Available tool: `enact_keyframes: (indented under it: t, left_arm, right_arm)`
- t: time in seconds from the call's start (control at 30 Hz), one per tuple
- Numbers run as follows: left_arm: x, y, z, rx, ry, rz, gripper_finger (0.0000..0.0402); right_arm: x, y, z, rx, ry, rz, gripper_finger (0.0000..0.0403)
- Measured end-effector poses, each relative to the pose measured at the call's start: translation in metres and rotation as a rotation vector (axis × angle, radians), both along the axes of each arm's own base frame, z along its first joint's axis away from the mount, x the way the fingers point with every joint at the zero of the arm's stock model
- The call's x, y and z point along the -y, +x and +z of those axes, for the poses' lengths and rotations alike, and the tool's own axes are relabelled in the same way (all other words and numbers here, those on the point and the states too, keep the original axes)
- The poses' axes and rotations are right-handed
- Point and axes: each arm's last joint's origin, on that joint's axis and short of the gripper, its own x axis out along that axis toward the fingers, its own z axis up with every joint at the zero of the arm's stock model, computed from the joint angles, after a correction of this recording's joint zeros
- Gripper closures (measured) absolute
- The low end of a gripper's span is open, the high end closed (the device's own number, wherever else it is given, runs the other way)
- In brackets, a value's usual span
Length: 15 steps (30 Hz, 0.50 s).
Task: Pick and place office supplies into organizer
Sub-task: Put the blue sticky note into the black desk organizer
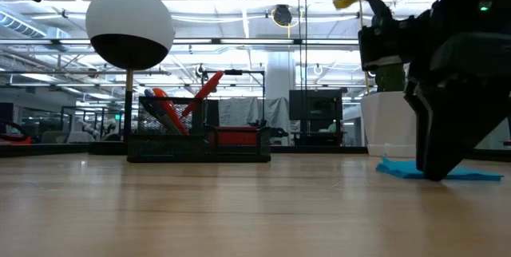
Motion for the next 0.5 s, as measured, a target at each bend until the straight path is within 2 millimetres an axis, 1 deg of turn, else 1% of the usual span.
enact_keyframes:
  t: [0.1,0.23,0.27,0.37,0.5]
  left_arm:
    - [0.000,0.000,0.000,0.000,0.000,0.000,0.0190]
    - [0.000,0.000,0.000,0.001,0.002,-0.004,0.0190]
    - [0.000,0.000,0.000,0.001,0.002,-0.003,0.0190]
    - [0.000,0.000,0.000,0.001,0.002,-0.003,0.0190]
    - [0.000,0.000,0.000,0.000,0.005,-0.002,0.0190]
  right_arm:
    - [0.004,-0.001,-0.004,-0.016,0.029,-0.022,0.0281]
    - [0.006,0.001,-0.005,-0.016,0.045,-0.015,0.0376]
    - [0.007,0.002,-0.005,-0.014,0.049,-0.015,0.0388]
    - [0.012,0.007,-0.003,0.009,0.086,-0.034,0.0394]
    - [0.017,0.010,0.008,0.046,0.133,-0.017,0.0400]
